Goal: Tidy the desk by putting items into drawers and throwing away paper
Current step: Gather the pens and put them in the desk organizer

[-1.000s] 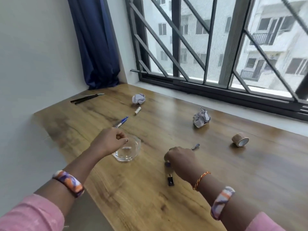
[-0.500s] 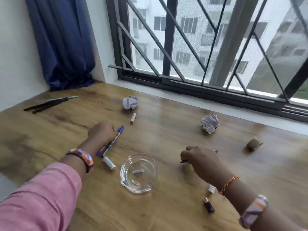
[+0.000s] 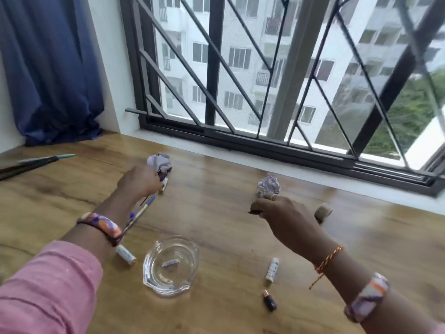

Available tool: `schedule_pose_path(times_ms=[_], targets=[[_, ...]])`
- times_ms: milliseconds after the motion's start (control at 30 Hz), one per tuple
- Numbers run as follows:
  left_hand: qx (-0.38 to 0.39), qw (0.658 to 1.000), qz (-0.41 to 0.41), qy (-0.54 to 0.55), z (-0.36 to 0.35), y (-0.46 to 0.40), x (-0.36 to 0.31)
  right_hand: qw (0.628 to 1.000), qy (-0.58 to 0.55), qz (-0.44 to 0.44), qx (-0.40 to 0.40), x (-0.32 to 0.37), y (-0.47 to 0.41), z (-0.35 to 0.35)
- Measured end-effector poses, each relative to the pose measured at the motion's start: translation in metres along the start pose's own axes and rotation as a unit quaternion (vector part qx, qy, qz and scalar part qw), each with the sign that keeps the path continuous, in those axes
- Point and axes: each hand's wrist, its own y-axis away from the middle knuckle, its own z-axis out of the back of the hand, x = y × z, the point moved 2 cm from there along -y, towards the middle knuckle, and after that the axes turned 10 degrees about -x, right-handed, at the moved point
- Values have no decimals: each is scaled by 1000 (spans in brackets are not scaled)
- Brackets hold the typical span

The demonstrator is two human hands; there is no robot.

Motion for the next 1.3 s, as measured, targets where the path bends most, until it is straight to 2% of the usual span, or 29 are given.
schedule_pose_path(times_ms=[133, 267, 433, 600, 667, 767, 933, 1167, 1300], targets=[[-5, 985, -112, 130, 30, 45, -99, 997, -32, -40, -66, -30, 14, 43], [100, 925, -200, 307, 24, 106, -205, 984, -66, -97, -135, -75, 50, 94], [176, 856, -307, 376, 1, 185, -328, 957, -75, -161, -229, -139, 120, 163], [189, 797, -379, 431, -23, 267, -431, 916, 14, -251, -314, -196, 207, 242], [177, 791, -393, 435, -34, 296, -462, 896, 58, -293, -329, -213, 238, 266], [147, 783, -425, 430, -50, 330, -501, 880, 116, -341, -310, -231, 273, 286], [111, 786, -462, 395, -75, 362, -537, 873, 122, -399, -253, -254, 302, 286], [148, 798, -472, 345, -95, 369, -535, 873, 108, -424, -217, -261, 299, 261], [108, 805, -479, 334, -85, 342, -511, 882, 113, -403, -216, -250, 284, 255]])
